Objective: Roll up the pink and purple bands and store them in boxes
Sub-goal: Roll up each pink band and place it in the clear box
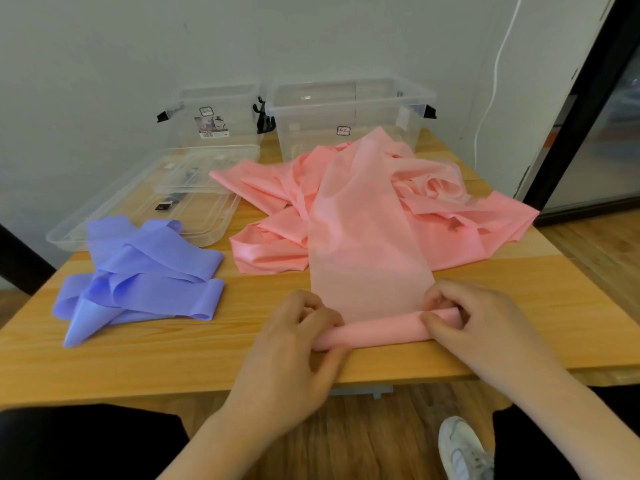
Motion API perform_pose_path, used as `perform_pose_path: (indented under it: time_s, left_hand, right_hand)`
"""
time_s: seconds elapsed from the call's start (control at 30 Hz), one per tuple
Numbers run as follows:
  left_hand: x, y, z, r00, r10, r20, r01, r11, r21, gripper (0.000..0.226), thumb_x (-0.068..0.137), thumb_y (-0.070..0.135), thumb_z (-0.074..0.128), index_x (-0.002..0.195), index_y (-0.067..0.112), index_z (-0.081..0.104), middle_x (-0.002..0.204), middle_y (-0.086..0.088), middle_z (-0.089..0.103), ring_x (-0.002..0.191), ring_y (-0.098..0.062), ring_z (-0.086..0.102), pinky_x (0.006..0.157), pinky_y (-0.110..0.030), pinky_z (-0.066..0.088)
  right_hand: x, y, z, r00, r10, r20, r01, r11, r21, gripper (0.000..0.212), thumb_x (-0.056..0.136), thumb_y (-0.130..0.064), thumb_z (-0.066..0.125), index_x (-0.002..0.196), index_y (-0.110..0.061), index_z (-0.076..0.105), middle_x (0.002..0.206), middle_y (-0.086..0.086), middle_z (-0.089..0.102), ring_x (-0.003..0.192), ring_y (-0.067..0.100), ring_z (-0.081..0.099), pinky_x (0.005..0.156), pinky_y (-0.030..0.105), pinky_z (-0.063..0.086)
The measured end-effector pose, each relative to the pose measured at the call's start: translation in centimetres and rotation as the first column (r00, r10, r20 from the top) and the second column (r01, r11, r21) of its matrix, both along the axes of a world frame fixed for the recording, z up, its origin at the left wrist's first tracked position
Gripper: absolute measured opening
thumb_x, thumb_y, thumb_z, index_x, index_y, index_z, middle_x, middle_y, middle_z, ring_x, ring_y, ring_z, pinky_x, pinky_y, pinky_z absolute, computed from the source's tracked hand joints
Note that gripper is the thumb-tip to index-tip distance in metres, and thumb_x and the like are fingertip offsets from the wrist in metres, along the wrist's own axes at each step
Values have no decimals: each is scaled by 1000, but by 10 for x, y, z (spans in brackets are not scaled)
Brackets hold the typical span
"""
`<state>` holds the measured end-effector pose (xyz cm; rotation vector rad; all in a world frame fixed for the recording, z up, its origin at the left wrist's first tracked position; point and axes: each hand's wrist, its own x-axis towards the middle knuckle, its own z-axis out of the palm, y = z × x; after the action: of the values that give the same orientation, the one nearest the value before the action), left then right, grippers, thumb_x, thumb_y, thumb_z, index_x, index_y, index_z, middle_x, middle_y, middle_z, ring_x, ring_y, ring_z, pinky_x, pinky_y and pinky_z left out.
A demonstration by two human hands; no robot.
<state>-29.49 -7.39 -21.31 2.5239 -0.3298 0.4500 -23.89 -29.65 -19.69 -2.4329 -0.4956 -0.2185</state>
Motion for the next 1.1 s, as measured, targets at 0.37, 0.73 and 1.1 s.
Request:
perform_pose_path:
  time_s: [0.37, 0.73, 1.1]
  left_hand:
    - [1, -2, 4, 999, 10, -37, -18, 979, -203, 28, 84, 17, 63, 102, 37, 56, 85, 28, 58, 88, 11, 54, 71, -1, 37]
    - [2, -11, 3, 999, 22, -34, -27, 985, -169, 18, 78, 26, 54, 91, 29, 67, 79, 29, 57, 85, 3, 53, 71, -4, 36]
    - [2, -11, 1, 998, 64, 4, -63, 985, -162, 22, 83, 24, 61, 90, 43, 52, 77, 24, 56, 79, 5, 54, 64, -4, 37]
  right_hand:
    - [-2, -13, -2, 997, 76, -4, -75, 992, 105, 28, 80, -19, 66, 81, -42, 50, 84, -19, 60, 90, -13, 50, 71, 3, 36]
    - [-7, -29, -6, 996, 93, 3, -93, 990, 108, 34, 81, -13, 66, 84, -46, 56, 102, -28, 56, 92, -5, 53, 74, 5, 37]
    - [-7, -27, -7, 993, 118, 16, -118, 993, 28, 35, 80, -20, 68, 86, -46, 46, 93, -25, 52, 96, -6, 47, 76, 5, 34]
